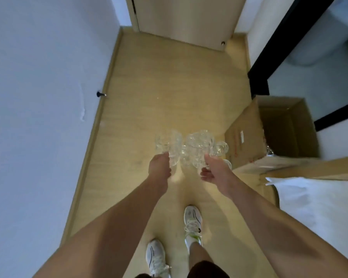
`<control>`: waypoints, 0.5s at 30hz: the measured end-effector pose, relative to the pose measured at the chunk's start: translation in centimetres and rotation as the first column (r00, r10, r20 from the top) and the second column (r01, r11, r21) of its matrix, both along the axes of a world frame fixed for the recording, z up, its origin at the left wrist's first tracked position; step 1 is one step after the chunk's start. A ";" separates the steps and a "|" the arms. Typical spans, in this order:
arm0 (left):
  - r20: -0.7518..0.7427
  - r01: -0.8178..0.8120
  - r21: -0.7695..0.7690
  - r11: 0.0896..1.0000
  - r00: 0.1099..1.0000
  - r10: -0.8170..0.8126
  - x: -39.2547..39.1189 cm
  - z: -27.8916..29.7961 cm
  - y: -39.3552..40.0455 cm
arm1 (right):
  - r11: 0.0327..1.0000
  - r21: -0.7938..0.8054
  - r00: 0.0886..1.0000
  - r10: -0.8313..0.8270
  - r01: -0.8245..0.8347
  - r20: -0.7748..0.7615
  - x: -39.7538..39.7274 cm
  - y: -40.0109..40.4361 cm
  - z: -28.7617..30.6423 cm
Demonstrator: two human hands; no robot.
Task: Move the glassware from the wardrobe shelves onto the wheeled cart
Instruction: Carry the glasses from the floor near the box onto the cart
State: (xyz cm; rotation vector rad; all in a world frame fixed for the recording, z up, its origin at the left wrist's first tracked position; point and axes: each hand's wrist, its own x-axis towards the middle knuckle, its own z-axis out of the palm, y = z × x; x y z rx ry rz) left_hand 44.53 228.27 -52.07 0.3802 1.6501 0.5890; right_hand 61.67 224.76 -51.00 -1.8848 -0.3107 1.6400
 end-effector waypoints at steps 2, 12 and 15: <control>0.002 -0.008 0.094 0.996 1.000 0.007 -1.2 6.5 1.4 | 0.995 0.088 0.998 0.044 -0.047 0.035 -1.3 1.4 6.3; 0.004 -0.070 0.484 0.872 0.997 0.078 -10.6 32.9 5.0 | 0.846 0.506 0.986 0.149 -0.169 0.081 -9.1 7.2 30.4; 0.008 -0.135 0.548 0.826 0.988 0.157 -13.3 39.2 4.4 | 0.774 0.599 0.976 0.206 -0.206 0.070 -11.4 8.4 35.5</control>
